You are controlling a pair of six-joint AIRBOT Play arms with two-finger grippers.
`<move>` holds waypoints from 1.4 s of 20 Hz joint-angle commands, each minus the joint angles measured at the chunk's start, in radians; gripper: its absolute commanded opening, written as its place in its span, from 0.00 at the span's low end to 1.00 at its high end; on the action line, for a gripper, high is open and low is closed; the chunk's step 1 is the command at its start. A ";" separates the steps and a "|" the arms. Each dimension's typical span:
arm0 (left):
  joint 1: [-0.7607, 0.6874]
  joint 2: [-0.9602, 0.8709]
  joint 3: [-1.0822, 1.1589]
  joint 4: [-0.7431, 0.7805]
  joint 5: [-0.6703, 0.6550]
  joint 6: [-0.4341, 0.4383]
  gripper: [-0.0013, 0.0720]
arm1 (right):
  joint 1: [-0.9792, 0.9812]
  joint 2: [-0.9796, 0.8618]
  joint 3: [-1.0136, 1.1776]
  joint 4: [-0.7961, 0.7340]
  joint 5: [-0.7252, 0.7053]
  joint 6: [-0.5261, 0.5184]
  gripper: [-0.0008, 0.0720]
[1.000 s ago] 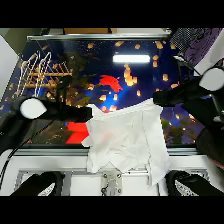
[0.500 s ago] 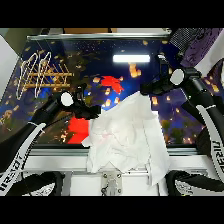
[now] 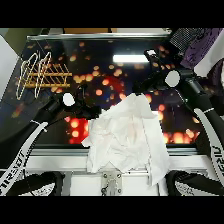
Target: Fold the clothes and pants, and hang the long-sleeved shirts on hangers.
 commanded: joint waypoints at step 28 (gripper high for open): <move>0.000 -0.001 0.000 -0.002 -0.005 0.000 0.04 | 0.261 0.019 -0.360 -0.534 -0.408 0.531 0.60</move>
